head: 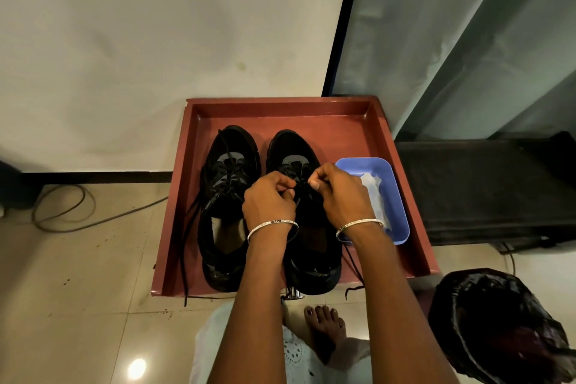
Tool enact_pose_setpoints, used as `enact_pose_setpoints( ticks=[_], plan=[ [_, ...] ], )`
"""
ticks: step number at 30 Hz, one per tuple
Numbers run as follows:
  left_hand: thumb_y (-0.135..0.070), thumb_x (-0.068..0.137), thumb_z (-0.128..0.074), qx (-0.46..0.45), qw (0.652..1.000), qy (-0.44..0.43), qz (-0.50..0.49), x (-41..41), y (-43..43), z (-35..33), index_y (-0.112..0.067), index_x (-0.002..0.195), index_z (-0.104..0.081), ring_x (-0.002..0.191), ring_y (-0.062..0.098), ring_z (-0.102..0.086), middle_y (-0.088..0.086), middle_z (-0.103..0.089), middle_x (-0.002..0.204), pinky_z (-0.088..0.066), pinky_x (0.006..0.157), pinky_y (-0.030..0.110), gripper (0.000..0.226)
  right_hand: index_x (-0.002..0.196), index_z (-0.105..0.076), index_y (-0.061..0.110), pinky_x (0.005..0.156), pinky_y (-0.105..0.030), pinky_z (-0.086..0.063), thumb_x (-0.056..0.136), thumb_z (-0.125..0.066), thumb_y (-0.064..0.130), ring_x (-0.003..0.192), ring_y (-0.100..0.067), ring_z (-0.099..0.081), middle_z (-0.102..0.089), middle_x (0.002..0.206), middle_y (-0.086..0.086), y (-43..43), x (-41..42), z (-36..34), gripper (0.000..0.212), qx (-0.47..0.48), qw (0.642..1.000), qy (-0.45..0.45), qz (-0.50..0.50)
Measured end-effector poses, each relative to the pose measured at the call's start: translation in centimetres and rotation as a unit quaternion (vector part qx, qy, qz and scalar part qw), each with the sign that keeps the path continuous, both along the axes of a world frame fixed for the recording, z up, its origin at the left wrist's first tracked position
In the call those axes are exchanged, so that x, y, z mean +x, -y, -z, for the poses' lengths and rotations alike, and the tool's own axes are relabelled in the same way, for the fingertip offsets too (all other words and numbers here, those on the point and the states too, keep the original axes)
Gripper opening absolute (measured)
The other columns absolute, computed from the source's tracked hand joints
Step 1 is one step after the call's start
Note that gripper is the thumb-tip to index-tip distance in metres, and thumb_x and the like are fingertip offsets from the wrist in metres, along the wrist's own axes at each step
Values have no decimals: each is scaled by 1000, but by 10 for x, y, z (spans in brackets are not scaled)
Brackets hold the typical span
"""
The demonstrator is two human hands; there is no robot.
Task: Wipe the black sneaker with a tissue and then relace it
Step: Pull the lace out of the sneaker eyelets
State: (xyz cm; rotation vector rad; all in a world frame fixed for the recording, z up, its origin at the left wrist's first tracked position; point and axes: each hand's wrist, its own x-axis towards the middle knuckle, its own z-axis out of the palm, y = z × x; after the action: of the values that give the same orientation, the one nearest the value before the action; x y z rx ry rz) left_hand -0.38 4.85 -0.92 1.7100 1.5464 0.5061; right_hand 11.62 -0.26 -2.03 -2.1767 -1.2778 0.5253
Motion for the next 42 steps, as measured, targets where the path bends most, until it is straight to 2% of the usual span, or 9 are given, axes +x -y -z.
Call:
enact_pose_setpoints(
  ticks=[4,8,12,17,22,26,36,39,42],
  plan=[
    [-12,88,-68,-5,1000,8,7,-2,1,0,-26,92,-73,86,7,-65,-10,-70,88,-46,72,19,16,90,-58,15,63,-28,-36,95,-51,2,78,-26,-61,-67,88,-2,2,-1,-5,16,-22,999,42,-7],
    [-15,88,-70,-3,1000,15,11,-3,2,-2,-29,91,-73,84,6,-63,-10,-70,88,-42,65,15,15,94,-62,17,66,-28,-41,98,-52,8,82,-24,-63,-69,94,0,5,0,-10,14,-24,1000,14,-4],
    [-19,89,-70,4,1000,3,13,0,2,-3,-31,89,-72,85,8,-63,-10,-67,90,-45,67,24,13,92,-64,22,77,-32,-54,98,-56,12,86,-19,-65,-71,94,4,7,2,-9,14,-7,999,-30,12],
    [-24,92,-65,40,996,-50,56,2,1,-2,-33,90,-64,93,17,-60,-6,-59,98,-48,70,33,9,93,-66,20,81,-38,-57,97,-57,12,87,-20,-66,-71,95,2,5,2,-7,13,-9,999,-37,15],
    [-18,98,-51,71,983,-139,95,5,6,-3,-25,111,-55,113,26,-50,3,-52,120,-39,71,35,15,91,-63,24,77,-32,-55,98,-57,14,86,-19,-66,-71,96,2,5,1,-8,13,-13,1000,-21,14],
    [-10,95,-47,47,980,-160,109,6,7,-6,-20,119,-48,119,28,-46,6,-47,128,-37,73,36,26,92,-64,22,78,-32,-55,99,-56,14,87,-20,-66,-71,96,2,4,0,-7,13,-11,1000,-16,18],
    [-14,96,-47,-1,992,-83,93,2,-1,-3,-27,102,-53,109,24,-50,-2,-51,118,-44,76,40,16,91,-63,23,71,-29,-51,98,-57,13,83,-19,-65,-71,92,3,1,0,-4,14,-19,1000,-10,19],
    [-16,96,-53,-18,998,-2,67,-2,-6,0,-28,91,-59,95,19,-61,-5,-62,102,-52,78,40,15,89,-66,24,80,-33,-56,94,-63,10,85,-15,-67,-71,89,6,4,6,1,15,5,995,-97,33],
    [-8,96,-53,-61,995,67,34,-7,-8,2,-21,98,-64,96,12,-62,-3,-66,101,-51,83,30,17,90,-67,17,80,-22,-52,88,-70,2,84,-11,-66,-71,88,3,13,16,-3,16,32,974,-222,31]
  ],
)
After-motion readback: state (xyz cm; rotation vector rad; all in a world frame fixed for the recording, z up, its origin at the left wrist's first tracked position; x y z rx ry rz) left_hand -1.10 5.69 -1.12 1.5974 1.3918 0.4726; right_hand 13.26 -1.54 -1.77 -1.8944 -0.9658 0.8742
